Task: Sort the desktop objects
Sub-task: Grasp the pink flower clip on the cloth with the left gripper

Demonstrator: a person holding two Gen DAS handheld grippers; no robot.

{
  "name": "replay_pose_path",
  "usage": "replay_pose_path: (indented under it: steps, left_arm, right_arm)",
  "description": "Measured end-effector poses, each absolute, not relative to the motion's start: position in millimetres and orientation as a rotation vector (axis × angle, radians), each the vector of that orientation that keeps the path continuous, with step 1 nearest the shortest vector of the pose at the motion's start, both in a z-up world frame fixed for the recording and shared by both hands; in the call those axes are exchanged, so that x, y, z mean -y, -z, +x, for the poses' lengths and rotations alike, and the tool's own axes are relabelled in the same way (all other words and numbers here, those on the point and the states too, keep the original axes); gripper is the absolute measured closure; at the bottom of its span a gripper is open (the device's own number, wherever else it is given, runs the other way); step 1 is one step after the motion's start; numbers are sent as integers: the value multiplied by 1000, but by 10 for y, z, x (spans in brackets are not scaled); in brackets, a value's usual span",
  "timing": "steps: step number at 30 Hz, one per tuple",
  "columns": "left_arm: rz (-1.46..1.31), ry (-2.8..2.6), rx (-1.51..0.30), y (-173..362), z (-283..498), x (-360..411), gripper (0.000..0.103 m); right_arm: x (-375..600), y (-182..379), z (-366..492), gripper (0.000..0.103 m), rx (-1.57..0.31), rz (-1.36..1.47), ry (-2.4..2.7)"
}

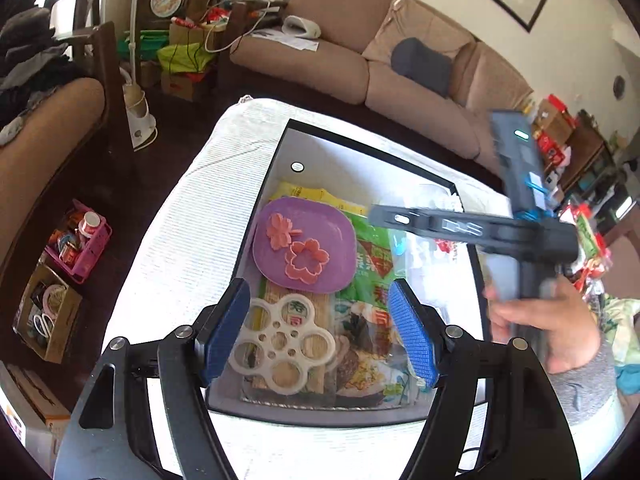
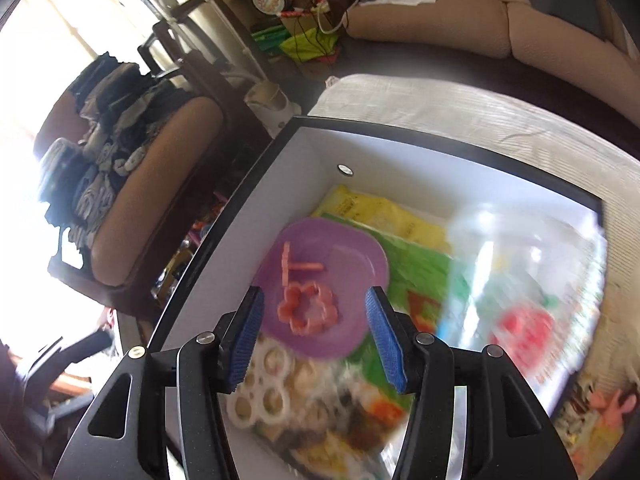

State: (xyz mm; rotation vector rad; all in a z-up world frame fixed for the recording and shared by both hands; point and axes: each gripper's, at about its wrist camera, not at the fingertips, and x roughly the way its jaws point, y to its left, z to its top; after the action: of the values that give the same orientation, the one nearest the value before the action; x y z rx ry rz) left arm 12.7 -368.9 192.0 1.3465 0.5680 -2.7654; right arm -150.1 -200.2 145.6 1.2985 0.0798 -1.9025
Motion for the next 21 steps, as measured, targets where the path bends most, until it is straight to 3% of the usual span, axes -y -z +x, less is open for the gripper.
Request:
replay_pose_path:
  steps: [6, 10, 13, 18, 21]
  left_arm:
    - [1246, 2872, -563, -1963, 592, 3137, 29]
    - [1304, 2989, -477, -1843, 754, 2358, 29]
    - [1407, 3046, -466, -1653, 751, 1757, 29]
    - [1441, 3103, -208, -1423, 661, 914, 28]
    - [1406, 3131, -141, -1348, 553, 599, 28]
  right_arm:
    - [847, -1807, -905, 39, -45, 1178, 2009]
    - [-23, -1878, -566, 28, 5, 1133, 2164]
    - [-626, -1803, -436, 28, 138, 1142, 2220]
    - [-1283, -1628, -389, 28, 281, 1163, 2305]
    - [-1605, -1529, -428, 28, 431, 1147, 2318]
